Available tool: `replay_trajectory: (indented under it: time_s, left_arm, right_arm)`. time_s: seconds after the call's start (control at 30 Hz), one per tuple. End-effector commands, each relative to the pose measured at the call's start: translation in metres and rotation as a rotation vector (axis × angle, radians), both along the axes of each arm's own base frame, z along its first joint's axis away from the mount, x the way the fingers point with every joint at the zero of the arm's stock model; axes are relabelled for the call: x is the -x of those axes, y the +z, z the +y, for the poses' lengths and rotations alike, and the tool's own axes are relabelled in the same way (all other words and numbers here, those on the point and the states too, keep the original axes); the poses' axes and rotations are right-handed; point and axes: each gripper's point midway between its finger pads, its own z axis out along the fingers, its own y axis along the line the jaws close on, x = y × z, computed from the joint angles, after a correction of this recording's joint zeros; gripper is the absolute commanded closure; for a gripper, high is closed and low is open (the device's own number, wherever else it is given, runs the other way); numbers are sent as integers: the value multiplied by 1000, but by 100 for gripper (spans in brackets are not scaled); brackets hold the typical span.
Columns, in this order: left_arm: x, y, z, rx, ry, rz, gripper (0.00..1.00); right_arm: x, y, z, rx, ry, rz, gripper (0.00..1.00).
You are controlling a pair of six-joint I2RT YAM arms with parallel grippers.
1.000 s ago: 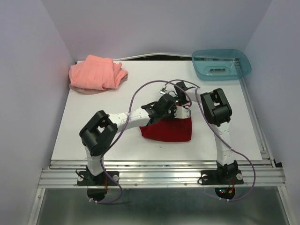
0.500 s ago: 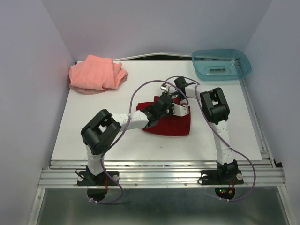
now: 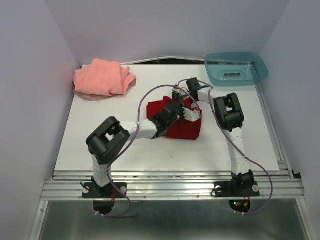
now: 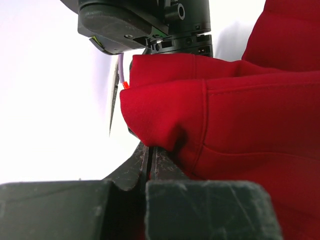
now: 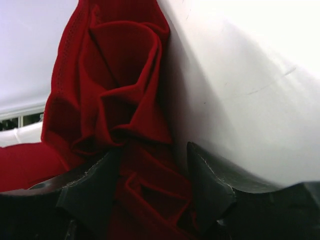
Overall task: Fold and stack the skirts
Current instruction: Fold the skirt
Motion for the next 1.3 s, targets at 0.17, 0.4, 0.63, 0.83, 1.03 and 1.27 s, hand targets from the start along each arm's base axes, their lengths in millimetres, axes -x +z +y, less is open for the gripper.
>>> replay_trajectory:
  time_s: [0.17, 0.4, 0.63, 0.83, 1.03, 1.27]
  left_arm:
    - [42, -82, -2, -106, -97, 215, 97]
    - [28, -49, 7, -3, 13, 132, 97]
    - [29, -27, 12, 32, 10, 66, 98]
    - [26, -19, 16, 48, 37, 36, 97]
    - [24, -11, 19, 70, 56, 9, 97]
    - [18, -17, 18, 46, 58, -14, 97]
  right_arm:
    - [-37, -20, 6, 174, -93, -195, 59]
    - [-27, -41, -12, 265, -30, -303, 54]
    - [-45, -41, -16, 303, -85, -319, 29]
    - [-83, -43, -27, 396, -165, -434, 16]
    - [-94, -63, -42, 502, -170, -498, 7]
    - [-96, -54, -43, 452, -219, -433, 0]
